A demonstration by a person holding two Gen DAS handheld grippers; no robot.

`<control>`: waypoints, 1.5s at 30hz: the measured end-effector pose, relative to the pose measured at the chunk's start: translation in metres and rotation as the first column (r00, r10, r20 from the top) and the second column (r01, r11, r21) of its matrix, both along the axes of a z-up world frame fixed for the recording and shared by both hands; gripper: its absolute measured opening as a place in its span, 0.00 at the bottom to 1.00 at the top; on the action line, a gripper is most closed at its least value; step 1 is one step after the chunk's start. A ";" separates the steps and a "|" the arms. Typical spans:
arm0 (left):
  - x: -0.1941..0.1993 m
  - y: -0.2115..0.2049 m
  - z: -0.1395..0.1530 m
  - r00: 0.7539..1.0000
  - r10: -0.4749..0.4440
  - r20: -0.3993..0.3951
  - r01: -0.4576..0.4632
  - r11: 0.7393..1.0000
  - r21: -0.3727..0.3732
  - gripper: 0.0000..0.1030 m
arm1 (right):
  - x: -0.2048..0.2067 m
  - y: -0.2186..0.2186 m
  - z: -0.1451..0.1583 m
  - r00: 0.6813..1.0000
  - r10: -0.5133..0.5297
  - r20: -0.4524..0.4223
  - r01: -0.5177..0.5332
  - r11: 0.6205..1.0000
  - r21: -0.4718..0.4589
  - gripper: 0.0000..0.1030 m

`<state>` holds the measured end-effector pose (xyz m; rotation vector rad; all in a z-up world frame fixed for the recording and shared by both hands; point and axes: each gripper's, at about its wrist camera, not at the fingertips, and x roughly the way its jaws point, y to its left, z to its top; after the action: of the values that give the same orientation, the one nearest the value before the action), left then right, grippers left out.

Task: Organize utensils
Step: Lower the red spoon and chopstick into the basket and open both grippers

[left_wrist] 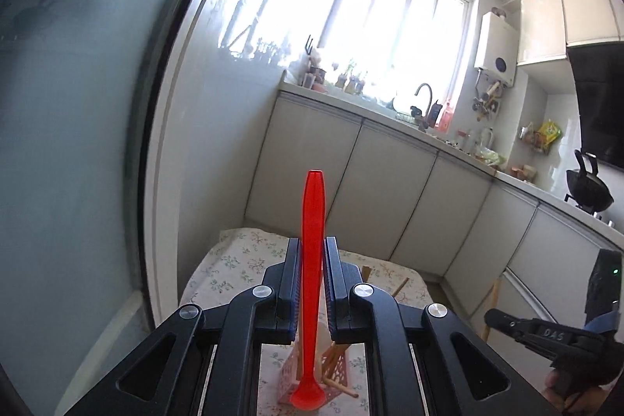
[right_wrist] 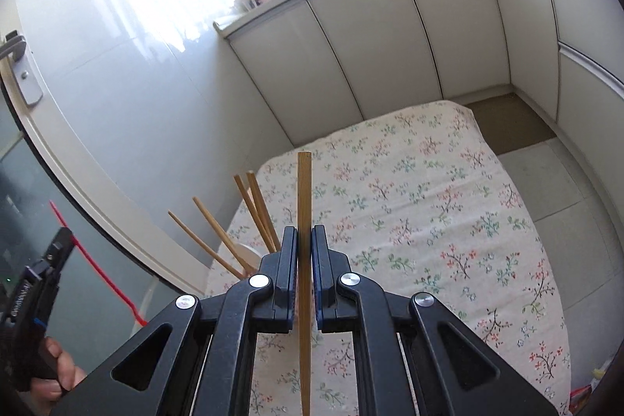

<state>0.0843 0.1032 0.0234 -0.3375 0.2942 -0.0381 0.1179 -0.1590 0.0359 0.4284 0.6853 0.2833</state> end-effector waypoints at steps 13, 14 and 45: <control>0.075 -0.018 -0.059 0.999 -0.045 -0.028 0.045 0.999 -0.021 0.10 | 0.049 0.012 0.001 0.995 -0.040 0.090 0.032 0.996 0.079 0.07; 0.079 -0.018 -0.063 0.998 -0.049 -0.035 0.048 0.999 -0.021 0.10 | 0.052 0.012 0.000 0.994 -0.047 0.100 0.039 0.996 0.081 0.07; 0.075 0.012 -0.081 0.941 0.007 -0.339 -0.014 1.000 -0.019 0.37 | 0.089 0.121 -0.027 0.949 0.116 0.295 -0.052 0.975 -0.216 0.07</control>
<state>0.1589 0.1156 -0.0577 -0.3661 0.6346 0.0280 0.2072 -0.0377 0.0089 0.1510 0.4229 0.3479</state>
